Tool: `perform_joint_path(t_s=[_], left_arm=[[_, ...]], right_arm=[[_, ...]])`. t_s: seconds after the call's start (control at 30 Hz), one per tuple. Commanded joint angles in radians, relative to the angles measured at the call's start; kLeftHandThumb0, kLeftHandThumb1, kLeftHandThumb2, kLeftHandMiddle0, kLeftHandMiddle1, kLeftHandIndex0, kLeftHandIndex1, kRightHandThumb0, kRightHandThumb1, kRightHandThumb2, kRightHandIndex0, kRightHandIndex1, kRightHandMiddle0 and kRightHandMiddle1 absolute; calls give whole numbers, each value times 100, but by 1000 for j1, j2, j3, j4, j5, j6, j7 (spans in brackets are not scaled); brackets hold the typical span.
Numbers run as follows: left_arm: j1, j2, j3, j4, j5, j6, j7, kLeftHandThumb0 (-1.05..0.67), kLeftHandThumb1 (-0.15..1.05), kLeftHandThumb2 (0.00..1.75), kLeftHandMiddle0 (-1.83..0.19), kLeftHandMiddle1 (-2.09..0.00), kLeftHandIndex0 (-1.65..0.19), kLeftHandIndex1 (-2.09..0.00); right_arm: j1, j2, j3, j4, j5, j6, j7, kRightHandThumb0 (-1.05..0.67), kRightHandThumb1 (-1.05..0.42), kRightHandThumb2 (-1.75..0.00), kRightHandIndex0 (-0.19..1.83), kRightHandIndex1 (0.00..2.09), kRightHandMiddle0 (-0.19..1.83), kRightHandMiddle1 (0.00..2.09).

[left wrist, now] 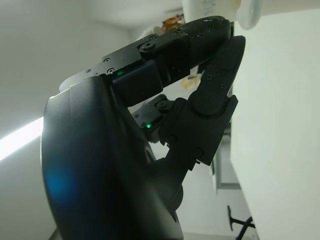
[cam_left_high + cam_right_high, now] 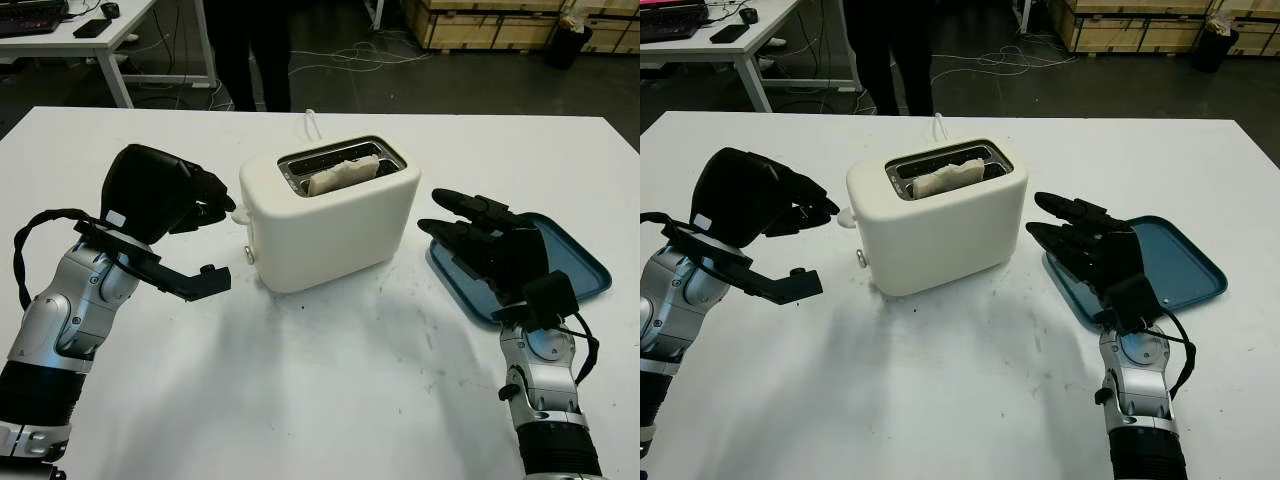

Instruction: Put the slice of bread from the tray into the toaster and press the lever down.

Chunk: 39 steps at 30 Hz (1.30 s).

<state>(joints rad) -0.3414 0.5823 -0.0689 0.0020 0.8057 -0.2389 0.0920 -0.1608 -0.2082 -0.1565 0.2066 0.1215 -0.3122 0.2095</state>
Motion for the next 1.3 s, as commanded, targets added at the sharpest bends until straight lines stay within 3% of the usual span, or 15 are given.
perform_joint_path(t_s=[0.0, 0.23, 1.27], left_arm=[[-9, -6, -11, -9, -10, 11, -6, -40, 69, 0, -131, -87, -151, 0], [-19, -21, -30, 6, -6, 15, 6, -41, 69, 1, -136, -78, -151, 0], [-43, -55, -74, 25, -15, 28, 2, -38, 68, 0, -138, -82, -150, 0]], right_arm=[[4, 2, -2, -15, -1, -7, -7, -26, -92, -1, 103, 8, 96, 1], [5, 2, -1, -12, -4, -14, -8, -24, -92, -1, 104, 9, 96, 0], [7, 4, -13, 24, 8, -86, -3, -25, -92, -2, 106, 11, 97, 0]])
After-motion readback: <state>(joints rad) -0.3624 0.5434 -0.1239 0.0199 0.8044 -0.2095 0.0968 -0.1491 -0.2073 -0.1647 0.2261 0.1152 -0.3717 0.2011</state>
